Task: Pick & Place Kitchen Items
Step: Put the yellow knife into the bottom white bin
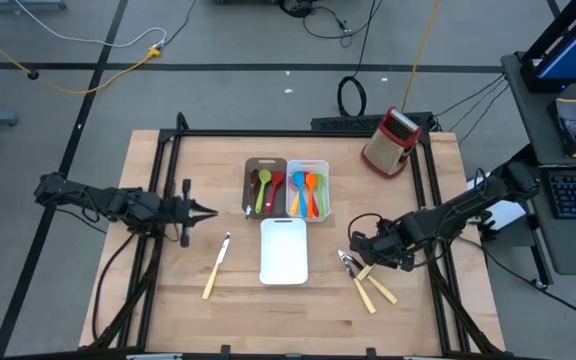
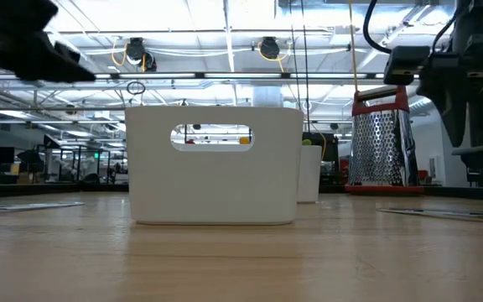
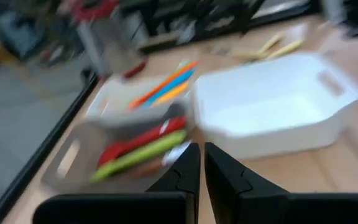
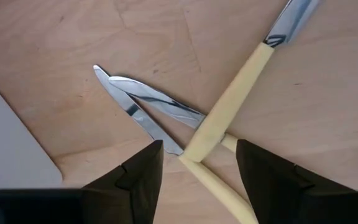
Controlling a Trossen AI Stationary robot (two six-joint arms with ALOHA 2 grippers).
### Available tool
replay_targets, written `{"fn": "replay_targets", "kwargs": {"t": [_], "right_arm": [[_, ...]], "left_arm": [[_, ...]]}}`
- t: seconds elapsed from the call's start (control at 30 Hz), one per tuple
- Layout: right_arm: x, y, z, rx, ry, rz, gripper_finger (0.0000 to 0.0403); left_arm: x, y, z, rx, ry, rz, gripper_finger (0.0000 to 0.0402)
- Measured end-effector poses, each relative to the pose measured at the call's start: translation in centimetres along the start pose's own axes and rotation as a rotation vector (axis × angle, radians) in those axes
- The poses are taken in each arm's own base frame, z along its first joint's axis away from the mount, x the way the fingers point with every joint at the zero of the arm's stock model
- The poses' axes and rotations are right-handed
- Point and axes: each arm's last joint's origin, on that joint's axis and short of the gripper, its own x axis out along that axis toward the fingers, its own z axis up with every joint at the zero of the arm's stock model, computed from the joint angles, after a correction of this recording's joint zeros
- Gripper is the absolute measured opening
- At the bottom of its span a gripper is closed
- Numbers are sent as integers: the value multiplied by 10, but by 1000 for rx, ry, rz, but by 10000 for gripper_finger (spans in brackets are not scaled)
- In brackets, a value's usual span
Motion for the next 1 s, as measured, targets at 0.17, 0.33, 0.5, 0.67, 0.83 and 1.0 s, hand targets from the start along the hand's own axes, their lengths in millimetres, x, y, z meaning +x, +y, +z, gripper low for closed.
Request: {"fn": "replay_targets", "kwargs": {"t": [0.17, 0.33, 0.5, 0.67, 0.83, 1.0], "right_arm": [[0, 0, 0, 0, -1, -1, 199], [0, 0, 0, 7, -1, -4, 199], [0, 0, 0, 11, -1, -6, 199], [0, -3, 2, 20, -22, -31, 199], [0, -4, 4, 22, -36, -49, 199], [7, -9, 7, 31, -23, -78, 199]], "left_arm": [[6, -5, -6, 43, -75, -65, 28], [15, -11, -22, -9, -121, -64, 28], [15, -13, -22, 34, -168, -118, 28], [15, -15, -20, 88, -204, -186, 28], [15, -15, -21, 88, -197, -195, 28], [15, -16, -21, 82, -192, -214, 28]]}}
